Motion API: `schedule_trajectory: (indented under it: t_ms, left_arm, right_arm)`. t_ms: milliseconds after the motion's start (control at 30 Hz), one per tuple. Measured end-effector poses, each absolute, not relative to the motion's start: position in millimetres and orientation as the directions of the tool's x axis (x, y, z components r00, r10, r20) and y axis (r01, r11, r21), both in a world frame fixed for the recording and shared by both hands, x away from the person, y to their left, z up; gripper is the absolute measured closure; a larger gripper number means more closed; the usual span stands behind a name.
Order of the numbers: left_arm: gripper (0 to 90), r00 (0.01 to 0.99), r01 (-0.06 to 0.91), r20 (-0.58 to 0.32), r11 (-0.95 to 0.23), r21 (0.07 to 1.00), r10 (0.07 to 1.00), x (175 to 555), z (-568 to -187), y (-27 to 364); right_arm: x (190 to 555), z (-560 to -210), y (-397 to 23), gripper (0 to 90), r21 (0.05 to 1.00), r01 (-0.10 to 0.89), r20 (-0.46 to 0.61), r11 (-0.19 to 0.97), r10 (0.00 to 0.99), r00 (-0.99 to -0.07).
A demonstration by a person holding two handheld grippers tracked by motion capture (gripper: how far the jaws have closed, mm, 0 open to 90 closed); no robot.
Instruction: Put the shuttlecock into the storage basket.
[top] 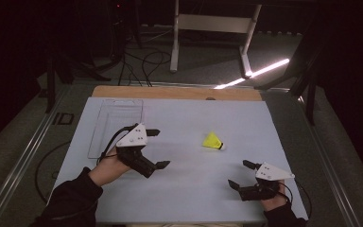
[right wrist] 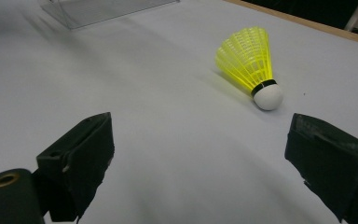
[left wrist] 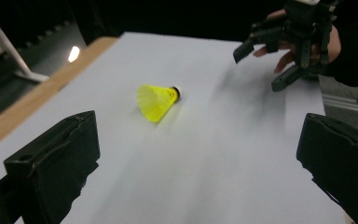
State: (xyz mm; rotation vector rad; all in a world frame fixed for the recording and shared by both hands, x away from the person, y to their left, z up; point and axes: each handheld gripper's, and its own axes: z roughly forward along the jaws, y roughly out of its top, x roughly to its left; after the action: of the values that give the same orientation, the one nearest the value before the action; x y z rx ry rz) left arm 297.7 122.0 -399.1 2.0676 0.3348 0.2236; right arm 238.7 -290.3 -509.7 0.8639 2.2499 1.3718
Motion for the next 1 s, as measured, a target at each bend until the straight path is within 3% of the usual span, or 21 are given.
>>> schedule_trajectory:
  t_ms: [400, 1000]
  left_arm:
    - [0.1, 0.957, 0.164, 0.028, -0.619, 0.768, 0.288, 312.6, -399.2, 93.3]
    - [0.1, 0.978, 0.158, -0.002, -0.730, 0.665, 0.210, 336.9, -414.3, 54.3]
  right_arm:
    - [238.5, -508.5, -290.9, 8.2, 0.891, 0.301, -0.001, 0.341, 0.663, -0.748]
    - [238.2, -508.6, -290.5, 8.2, 0.890, 0.305, 0.006, 0.340, 0.658, -0.753]
